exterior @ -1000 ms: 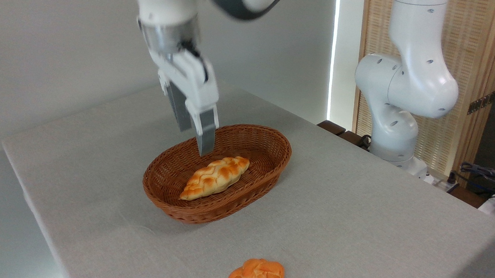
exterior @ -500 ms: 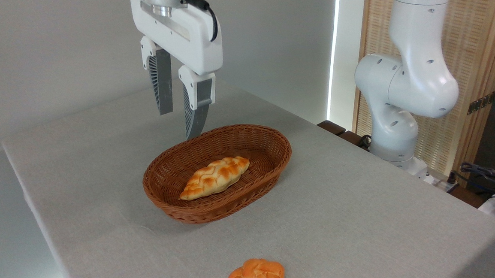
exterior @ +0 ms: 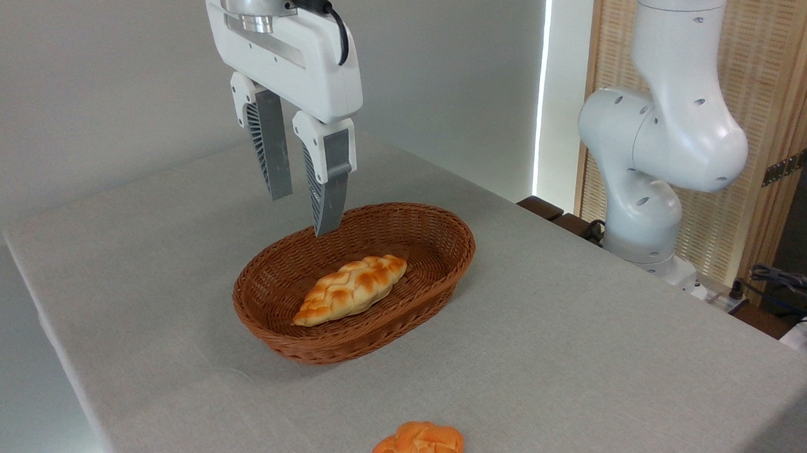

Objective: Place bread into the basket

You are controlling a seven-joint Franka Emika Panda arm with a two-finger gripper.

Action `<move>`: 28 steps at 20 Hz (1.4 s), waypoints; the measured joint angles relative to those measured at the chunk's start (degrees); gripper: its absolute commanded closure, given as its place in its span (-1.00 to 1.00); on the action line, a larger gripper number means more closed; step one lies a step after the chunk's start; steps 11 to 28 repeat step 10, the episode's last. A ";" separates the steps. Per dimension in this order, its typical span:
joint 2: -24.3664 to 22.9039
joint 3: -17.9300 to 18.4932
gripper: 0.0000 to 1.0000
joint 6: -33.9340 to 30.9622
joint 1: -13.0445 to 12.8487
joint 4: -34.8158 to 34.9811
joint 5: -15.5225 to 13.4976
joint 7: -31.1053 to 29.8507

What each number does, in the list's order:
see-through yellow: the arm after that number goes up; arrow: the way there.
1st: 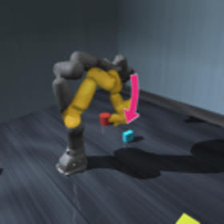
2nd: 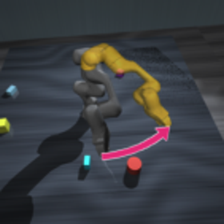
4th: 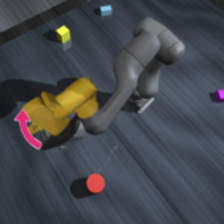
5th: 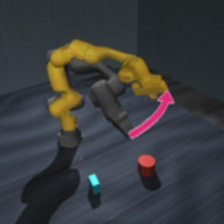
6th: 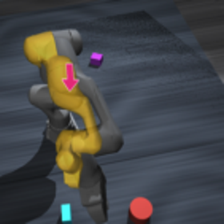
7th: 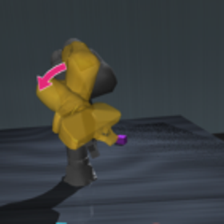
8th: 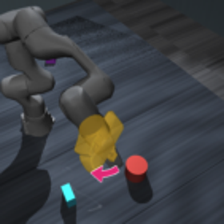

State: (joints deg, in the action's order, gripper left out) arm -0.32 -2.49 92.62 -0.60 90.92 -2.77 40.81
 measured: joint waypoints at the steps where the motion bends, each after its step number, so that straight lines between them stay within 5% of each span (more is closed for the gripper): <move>1: 0.00 0.00 -1.00 0.00 0.00 0.00 0.31 -0.10; 28: 0.04 -0.03 -1.00 -0.16 -0.02 0.00 0.58 -0.23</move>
